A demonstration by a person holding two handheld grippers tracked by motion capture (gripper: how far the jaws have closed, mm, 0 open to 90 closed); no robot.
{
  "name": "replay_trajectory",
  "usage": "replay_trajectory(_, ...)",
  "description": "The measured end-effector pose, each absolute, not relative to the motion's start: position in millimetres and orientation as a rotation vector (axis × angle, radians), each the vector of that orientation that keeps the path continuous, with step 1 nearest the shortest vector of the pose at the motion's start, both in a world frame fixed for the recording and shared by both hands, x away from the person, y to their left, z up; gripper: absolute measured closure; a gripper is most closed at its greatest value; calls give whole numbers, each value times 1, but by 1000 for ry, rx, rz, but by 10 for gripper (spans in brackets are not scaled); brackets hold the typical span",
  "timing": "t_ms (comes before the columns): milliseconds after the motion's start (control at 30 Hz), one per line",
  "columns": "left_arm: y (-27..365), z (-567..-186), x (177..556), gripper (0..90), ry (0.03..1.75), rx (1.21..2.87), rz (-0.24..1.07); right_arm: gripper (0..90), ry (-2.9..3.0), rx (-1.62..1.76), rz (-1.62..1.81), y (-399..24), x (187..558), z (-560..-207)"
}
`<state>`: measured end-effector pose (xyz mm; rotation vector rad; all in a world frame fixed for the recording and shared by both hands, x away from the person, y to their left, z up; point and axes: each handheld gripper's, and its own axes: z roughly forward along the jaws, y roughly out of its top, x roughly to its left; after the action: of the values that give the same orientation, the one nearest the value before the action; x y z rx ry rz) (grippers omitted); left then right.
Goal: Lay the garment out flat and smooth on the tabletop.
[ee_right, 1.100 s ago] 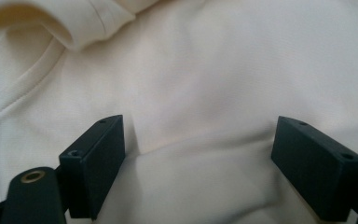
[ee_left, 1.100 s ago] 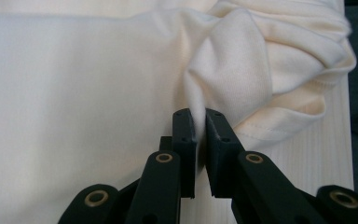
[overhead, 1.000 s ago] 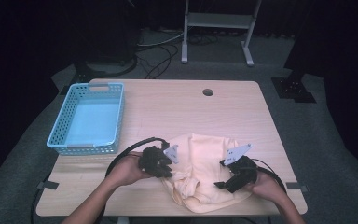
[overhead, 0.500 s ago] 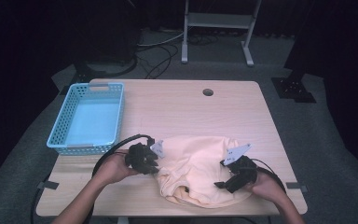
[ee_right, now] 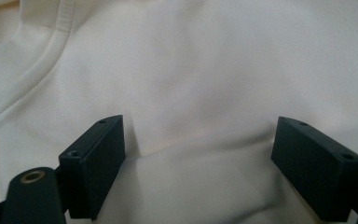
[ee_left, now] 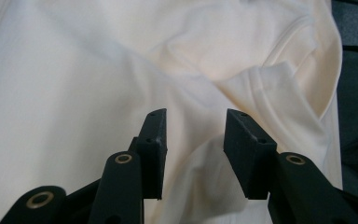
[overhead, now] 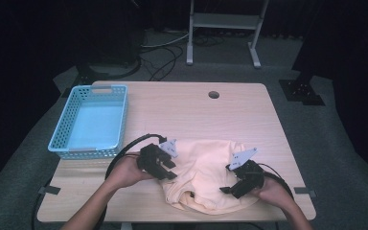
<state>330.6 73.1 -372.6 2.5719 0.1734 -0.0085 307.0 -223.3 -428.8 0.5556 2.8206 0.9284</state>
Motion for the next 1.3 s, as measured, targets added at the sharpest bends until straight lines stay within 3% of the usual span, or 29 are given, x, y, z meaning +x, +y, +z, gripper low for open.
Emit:
replay_trajectory(333,30,-391,330,570,115,2605,-84,164,2820,552,931,-224,307,-429)
replay_trajectory(933,94,-395,320,516,260,2612,-128,165,2800,558,980,-232,303,-432)
replay_trajectory(1300,99,-400,302,473,193,2598,-135,199,2830,439,1023,-220,287,-429)
